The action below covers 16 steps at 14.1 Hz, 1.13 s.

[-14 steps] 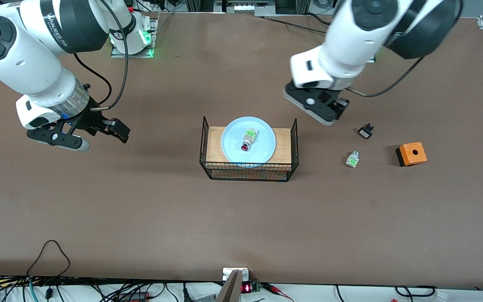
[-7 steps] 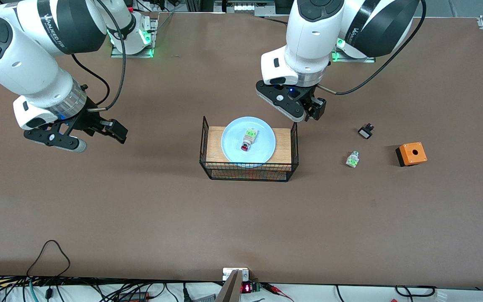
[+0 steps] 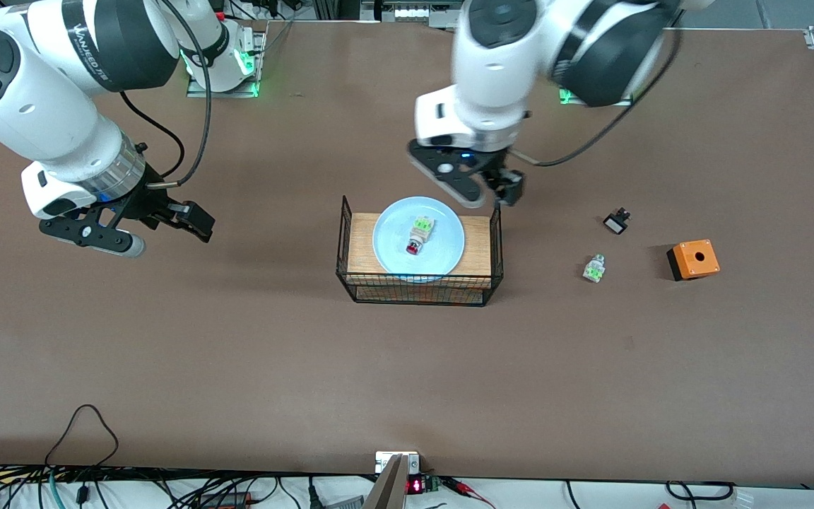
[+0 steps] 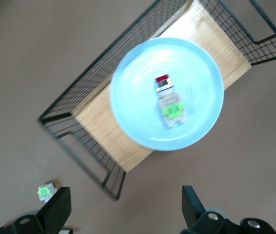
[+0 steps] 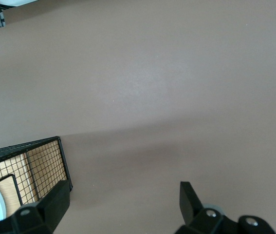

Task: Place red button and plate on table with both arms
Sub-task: 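Reach the left gripper down over the red button on the plate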

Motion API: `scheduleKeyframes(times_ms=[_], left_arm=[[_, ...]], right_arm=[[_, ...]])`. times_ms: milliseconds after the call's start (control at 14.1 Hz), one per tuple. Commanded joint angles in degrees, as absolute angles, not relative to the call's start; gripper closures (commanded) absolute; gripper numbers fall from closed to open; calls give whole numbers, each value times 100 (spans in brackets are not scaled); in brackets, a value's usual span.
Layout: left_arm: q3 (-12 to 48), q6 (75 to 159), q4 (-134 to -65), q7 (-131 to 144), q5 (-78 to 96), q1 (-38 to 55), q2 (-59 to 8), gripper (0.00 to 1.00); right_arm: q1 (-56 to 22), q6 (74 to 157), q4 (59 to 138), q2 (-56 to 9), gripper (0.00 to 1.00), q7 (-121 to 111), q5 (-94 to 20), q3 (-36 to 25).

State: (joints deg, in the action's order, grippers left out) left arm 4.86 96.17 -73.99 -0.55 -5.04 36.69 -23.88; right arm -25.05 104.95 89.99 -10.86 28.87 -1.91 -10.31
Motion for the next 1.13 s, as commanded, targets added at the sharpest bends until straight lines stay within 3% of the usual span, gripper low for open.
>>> scheduleKeyframes(times_ms=[0,424,637,920,1061], left_arm=[[-620,9510,-6462,96,-326,4804,-3162,0],[-1792,9492,-6337,281,1342,5203,-3638,0],[-1942,9842,-6398,107,1634,5168,-3735,0],[-2723,10011,-6416,-246,3100,5186,-4156,0],[-2733,10002,-6425,-360,3111,5203,-4236,0]], right_arm=[[-2408,10406,8895,-1125,0,2821,-211,-993],[-2373,10406,8886,-1125,0,2812,-211,-993],[-2373,10406,8894,-1125,0,2804,-211,-993],[-2355,10406,8895,-1125,0,2769,-202,-993],[-2355,10398,8895,-1125,0,2707,-202,-993]])
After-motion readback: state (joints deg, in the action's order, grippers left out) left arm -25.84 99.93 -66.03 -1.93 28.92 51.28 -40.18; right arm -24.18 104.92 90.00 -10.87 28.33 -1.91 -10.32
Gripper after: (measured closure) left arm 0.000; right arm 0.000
